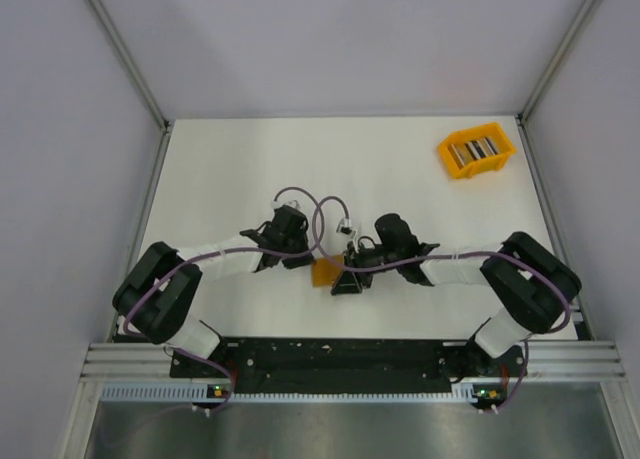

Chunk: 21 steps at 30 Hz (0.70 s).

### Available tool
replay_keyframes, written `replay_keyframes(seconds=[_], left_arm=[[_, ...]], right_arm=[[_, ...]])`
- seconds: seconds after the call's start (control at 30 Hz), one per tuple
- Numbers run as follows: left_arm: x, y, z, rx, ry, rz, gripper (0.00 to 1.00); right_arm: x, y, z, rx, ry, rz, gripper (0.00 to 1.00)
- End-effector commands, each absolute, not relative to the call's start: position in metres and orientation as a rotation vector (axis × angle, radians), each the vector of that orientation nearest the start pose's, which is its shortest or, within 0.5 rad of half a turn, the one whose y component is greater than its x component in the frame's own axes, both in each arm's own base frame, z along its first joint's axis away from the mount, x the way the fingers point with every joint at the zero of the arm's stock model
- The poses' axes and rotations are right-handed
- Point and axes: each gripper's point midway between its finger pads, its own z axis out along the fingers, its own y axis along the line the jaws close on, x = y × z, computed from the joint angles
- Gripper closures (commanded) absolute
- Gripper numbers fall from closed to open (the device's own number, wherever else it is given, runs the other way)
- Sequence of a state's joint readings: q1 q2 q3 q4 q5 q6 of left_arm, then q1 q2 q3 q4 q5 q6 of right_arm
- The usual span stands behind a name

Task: Put the credit cards into the card holder
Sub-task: Open the card holder at the center of the board.

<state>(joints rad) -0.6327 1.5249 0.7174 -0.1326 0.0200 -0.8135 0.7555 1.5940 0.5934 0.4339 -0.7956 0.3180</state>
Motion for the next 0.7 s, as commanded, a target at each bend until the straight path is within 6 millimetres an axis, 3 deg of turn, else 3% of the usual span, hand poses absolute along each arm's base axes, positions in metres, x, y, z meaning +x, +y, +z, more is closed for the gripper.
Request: replay_keyframes(seconds=[0.0,0.1,0.2,0.3,0.43,0.57,0.67], left_arm=[[0.246,-0.205,0.009,-0.236,2.67,-0.417,0.98],[0.248,-0.208,0.011,-0.226,2.669,-0.434,0.98],[0.248,-0.208,0.013,-0.215,2.665,-0.438,0.96],[0.25,-0.208,0.022,-0.198,2.642,-0.444,0.89],[0.251,-0.204,0.033,-0.165,2.609,-0.437,0.7],[0.251,-0.201,0.042,-0.156,2.585,-0.433,0.48],[0.251,-0.202,0.048,-0.132,2.563,-0.457,0.45]], right_arm=[[0.124,0.316,0.066,-1.189,2.1,1.477,0.63],[0.114,0.304,0.05,-1.222,2.212,1.463,0.62],[0.12,0.303,0.047,-1.192,2.24,1.412,0.62],[0.155,0.313,0.072,-0.966,2.201,1.347,0.62],[0.205,0.327,0.102,-0.674,2.203,1.269,0.66],[0.238,0.338,0.1,-0.526,2.284,1.198,0.68],[0.248,0.348,0.087,-0.504,2.339,1.193,0.69]])
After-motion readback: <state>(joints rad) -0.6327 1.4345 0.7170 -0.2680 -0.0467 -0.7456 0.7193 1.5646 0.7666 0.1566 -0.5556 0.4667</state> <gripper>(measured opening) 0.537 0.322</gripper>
